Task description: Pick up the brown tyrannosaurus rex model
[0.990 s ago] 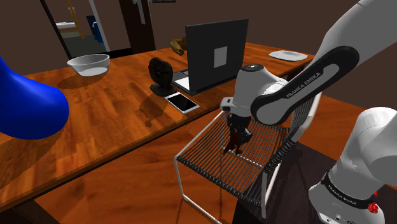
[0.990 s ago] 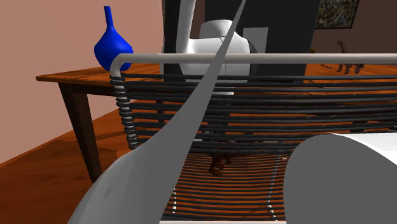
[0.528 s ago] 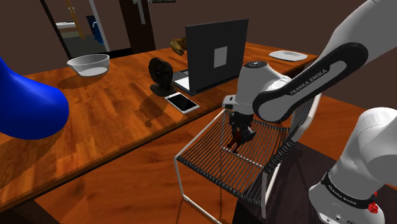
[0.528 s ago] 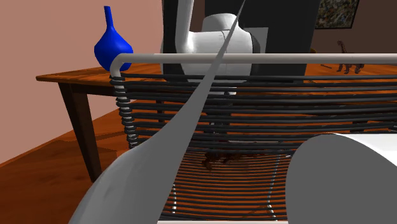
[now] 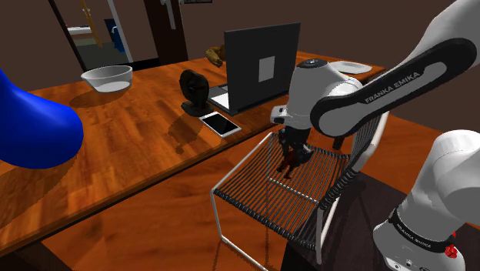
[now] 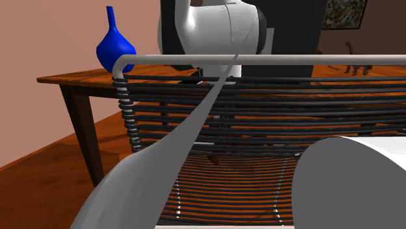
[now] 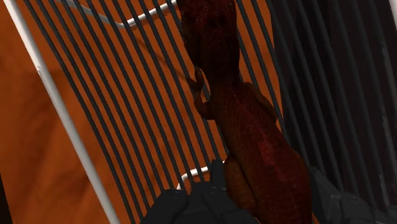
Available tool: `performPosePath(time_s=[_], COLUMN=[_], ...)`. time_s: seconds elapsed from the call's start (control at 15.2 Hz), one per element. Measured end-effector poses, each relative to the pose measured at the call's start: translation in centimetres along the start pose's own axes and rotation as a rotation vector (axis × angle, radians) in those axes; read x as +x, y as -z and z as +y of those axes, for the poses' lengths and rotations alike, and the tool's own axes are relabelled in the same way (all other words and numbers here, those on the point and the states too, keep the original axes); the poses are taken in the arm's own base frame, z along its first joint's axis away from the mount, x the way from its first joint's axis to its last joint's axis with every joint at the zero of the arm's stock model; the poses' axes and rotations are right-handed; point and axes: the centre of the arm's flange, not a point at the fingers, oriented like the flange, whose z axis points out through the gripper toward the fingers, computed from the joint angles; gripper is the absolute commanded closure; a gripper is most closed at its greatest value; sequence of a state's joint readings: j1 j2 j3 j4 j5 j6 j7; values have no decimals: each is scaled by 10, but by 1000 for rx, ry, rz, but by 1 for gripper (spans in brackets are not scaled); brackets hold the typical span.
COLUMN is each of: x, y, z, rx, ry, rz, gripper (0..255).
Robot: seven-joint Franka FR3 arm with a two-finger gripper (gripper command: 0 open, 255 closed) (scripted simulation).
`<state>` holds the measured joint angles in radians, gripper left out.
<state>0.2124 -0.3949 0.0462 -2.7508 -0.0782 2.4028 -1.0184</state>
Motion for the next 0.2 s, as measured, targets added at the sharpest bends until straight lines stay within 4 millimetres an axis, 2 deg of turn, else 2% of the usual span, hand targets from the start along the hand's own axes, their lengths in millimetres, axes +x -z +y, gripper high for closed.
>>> performPosePath(time_s=[0.2], x=[-1], y=[13], z=[2], rx=[0], ry=[0], rz=[0], gripper=[255])
